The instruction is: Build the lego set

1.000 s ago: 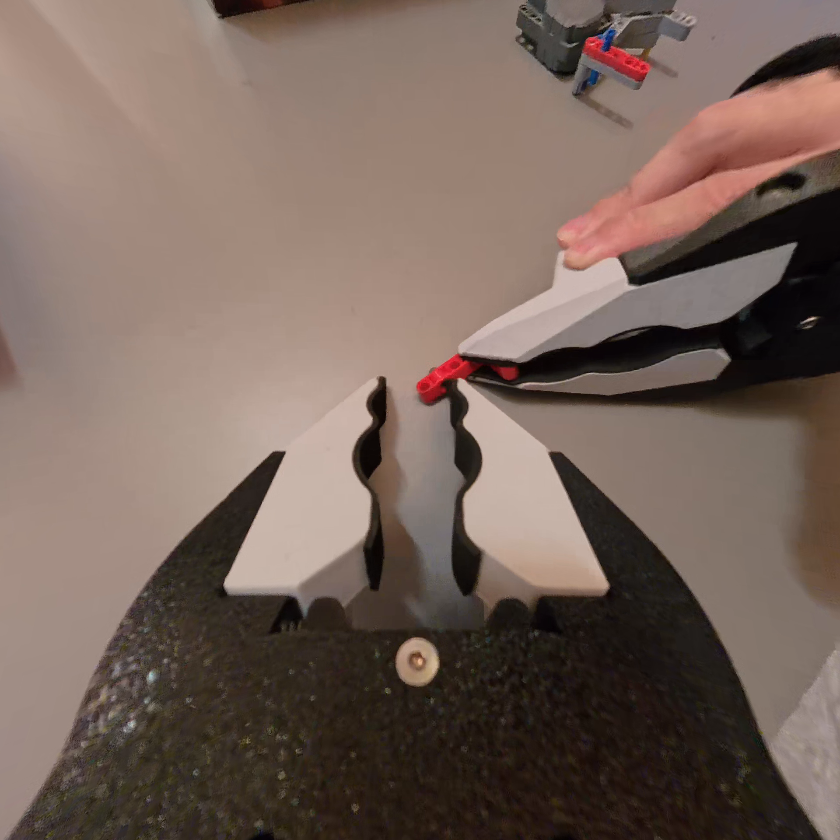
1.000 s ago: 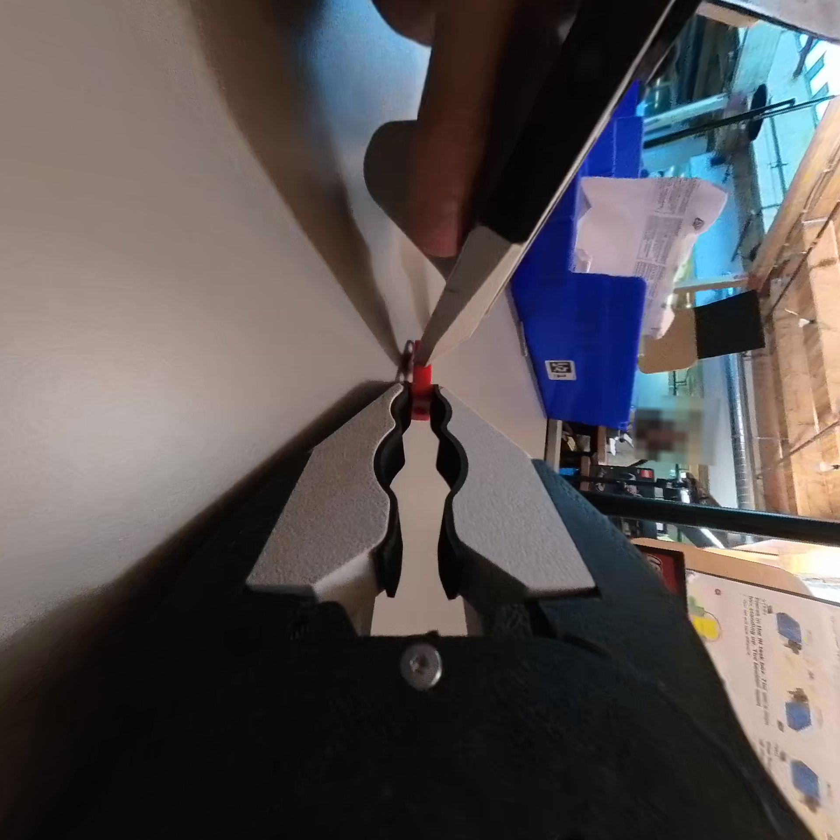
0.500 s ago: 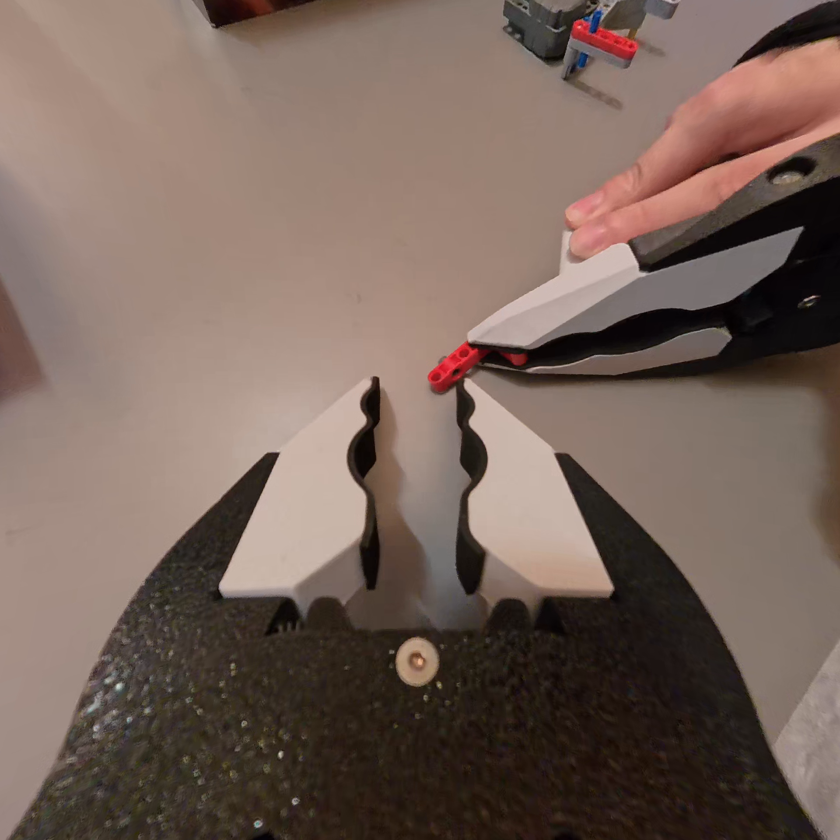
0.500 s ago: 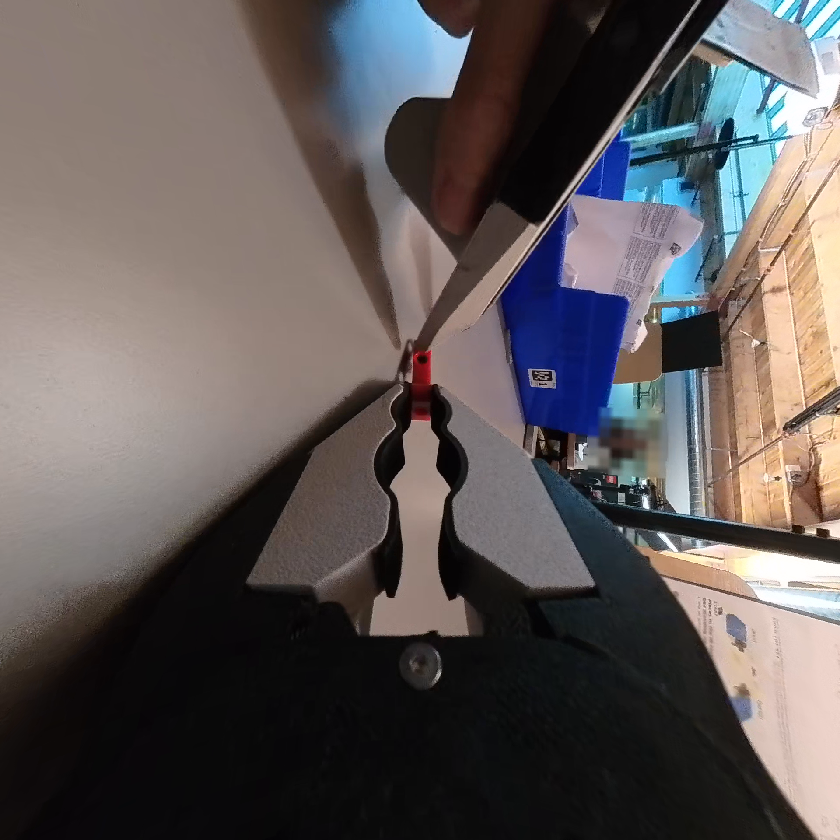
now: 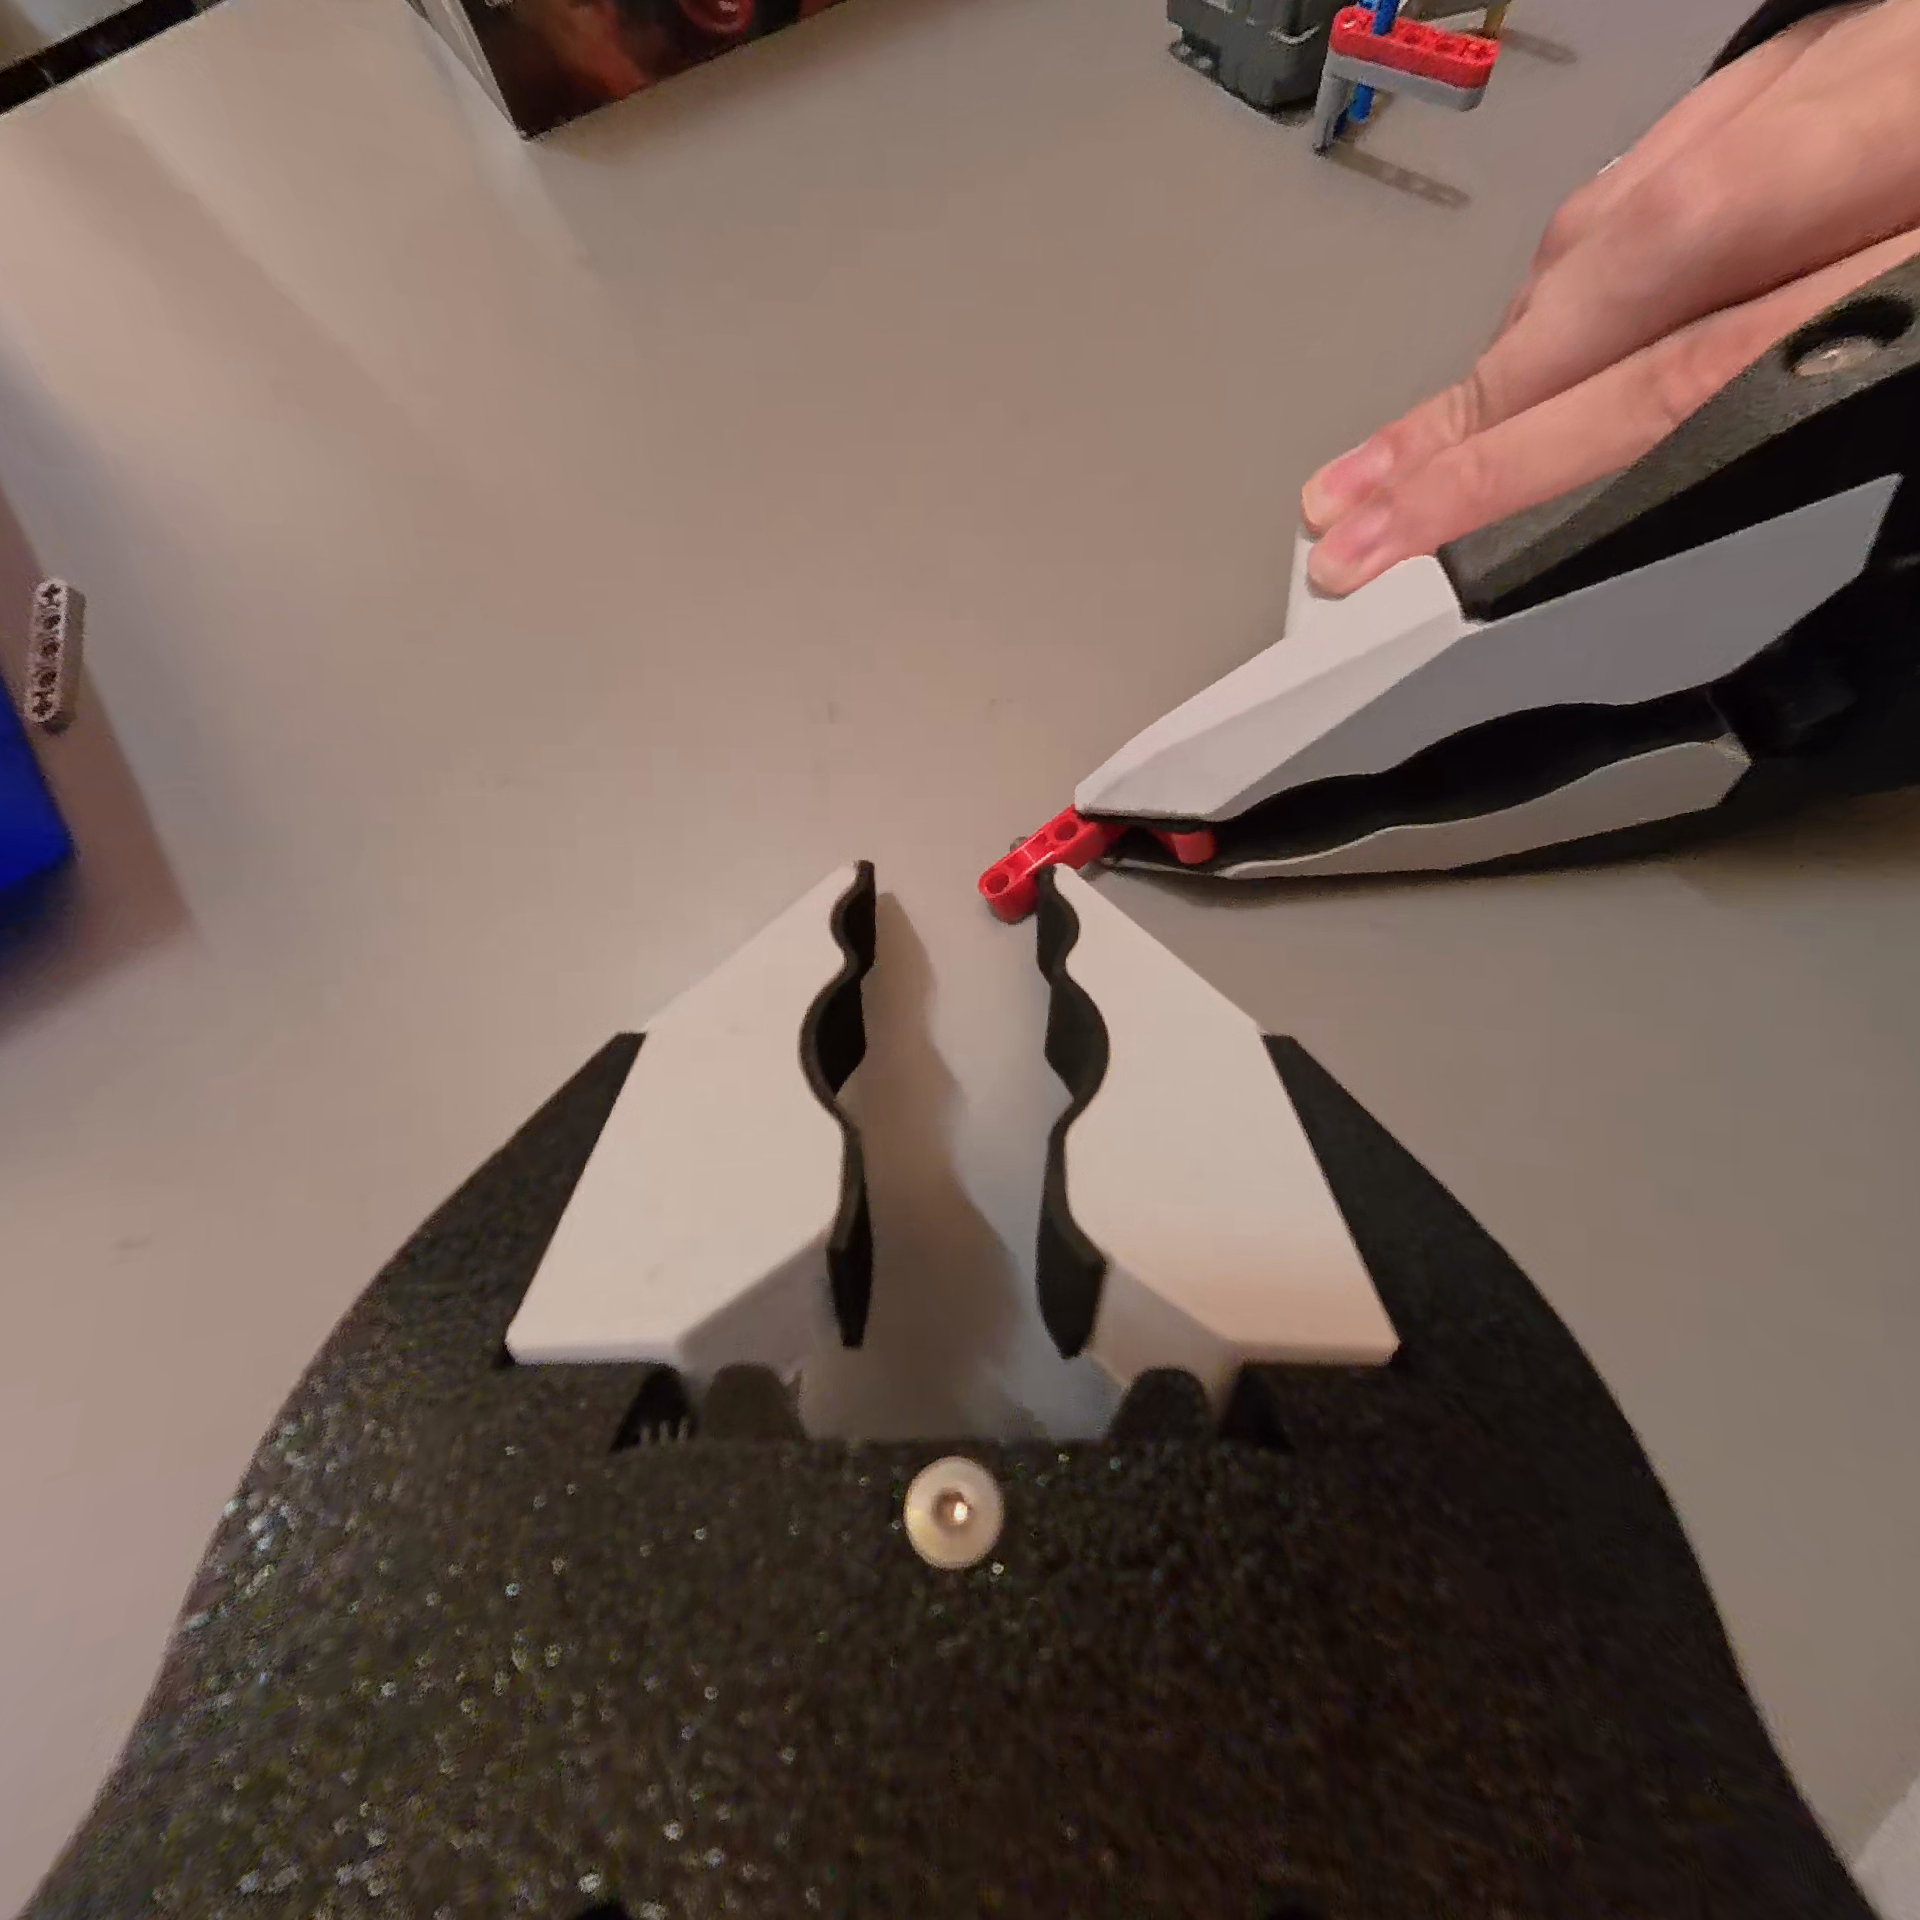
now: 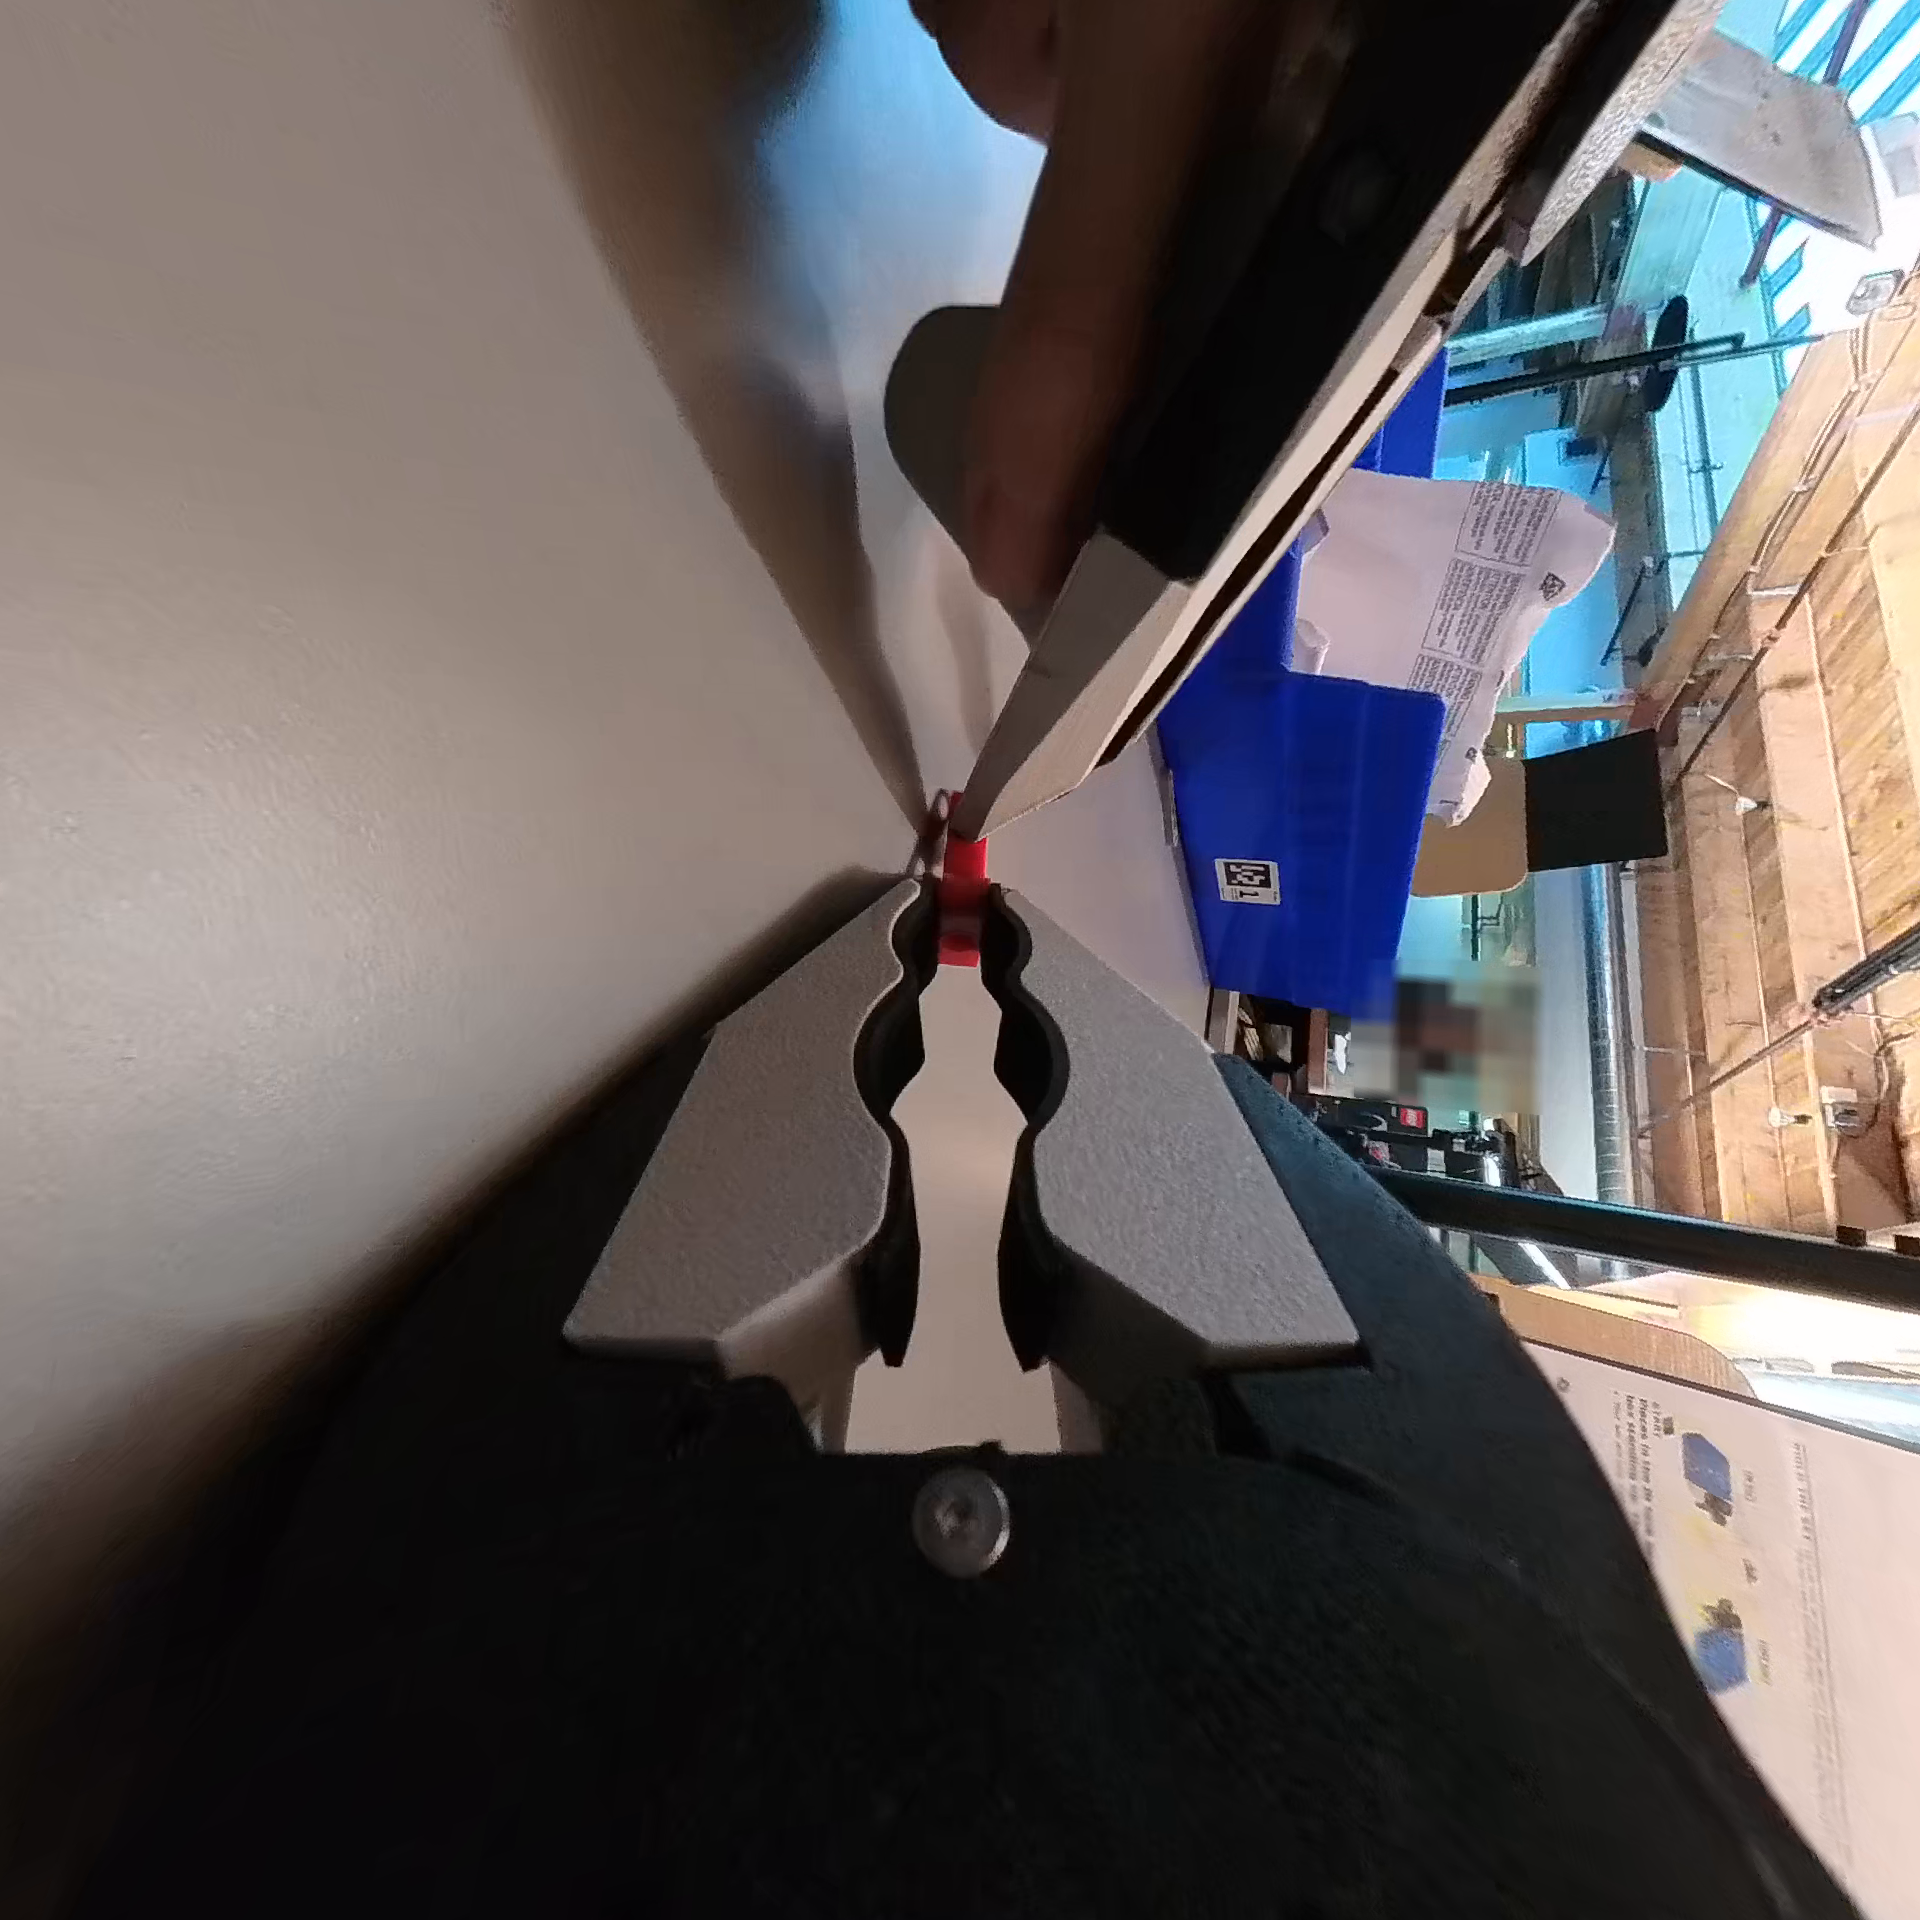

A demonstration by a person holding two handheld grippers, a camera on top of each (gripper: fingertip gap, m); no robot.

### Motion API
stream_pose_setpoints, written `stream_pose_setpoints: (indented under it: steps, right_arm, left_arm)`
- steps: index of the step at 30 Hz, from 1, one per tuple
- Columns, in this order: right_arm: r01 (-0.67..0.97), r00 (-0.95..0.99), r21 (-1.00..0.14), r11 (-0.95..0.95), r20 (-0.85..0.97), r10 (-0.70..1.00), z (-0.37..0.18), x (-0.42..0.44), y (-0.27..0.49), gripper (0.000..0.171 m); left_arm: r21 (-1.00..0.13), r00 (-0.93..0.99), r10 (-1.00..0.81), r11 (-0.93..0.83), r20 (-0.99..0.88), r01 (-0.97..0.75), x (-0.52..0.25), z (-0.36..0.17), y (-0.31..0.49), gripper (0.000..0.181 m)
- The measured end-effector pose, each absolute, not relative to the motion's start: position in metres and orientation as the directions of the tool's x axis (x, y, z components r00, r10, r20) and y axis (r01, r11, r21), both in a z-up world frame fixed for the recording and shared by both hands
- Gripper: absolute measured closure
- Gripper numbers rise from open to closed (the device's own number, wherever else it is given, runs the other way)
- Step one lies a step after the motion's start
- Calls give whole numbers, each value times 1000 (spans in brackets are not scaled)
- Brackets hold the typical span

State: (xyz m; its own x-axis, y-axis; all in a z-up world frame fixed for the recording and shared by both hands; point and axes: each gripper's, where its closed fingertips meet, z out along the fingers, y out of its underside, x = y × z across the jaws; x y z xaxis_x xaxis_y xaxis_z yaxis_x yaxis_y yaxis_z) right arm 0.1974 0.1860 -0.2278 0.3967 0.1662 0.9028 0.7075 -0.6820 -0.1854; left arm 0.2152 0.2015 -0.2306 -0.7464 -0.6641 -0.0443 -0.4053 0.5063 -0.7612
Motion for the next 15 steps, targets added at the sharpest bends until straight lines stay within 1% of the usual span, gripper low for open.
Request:
stream_pose_setpoints:
  steps: [3,6,8,10,12,15]
  right_arm:
    - [705,428,-213,-677,889,166,-229,198,186,164]
    - [702,423,-207,-681,891,165,-229,199,185,165]
    - [697,407,-195,-690,900,157,-228,200,184,165]
    - [705,342,-139,-696,926,162,-227,201,184,164]
    - [709,336,-138,-691,928,160,-226,200,184,164]
    - [718,357,-184,-671,925,128,-222,199,184,164]
  left_arm:
    - [-760,-746,-665,502,-34,-413,216,-231,200,154]
    - [-759,-764,-644,513,-32,-401,215,-232,195,166]
    - [-759,-766,-642,518,-40,-395,215,-232,193,169]
    - [-758,-745,-666,504,-36,-414,218,-232,197,160]
    - [-760,-730,-682,455,38,-464,217,-231,200,147]
    - [-796,-752,-626,340,205,-500,207,-218,196,153]
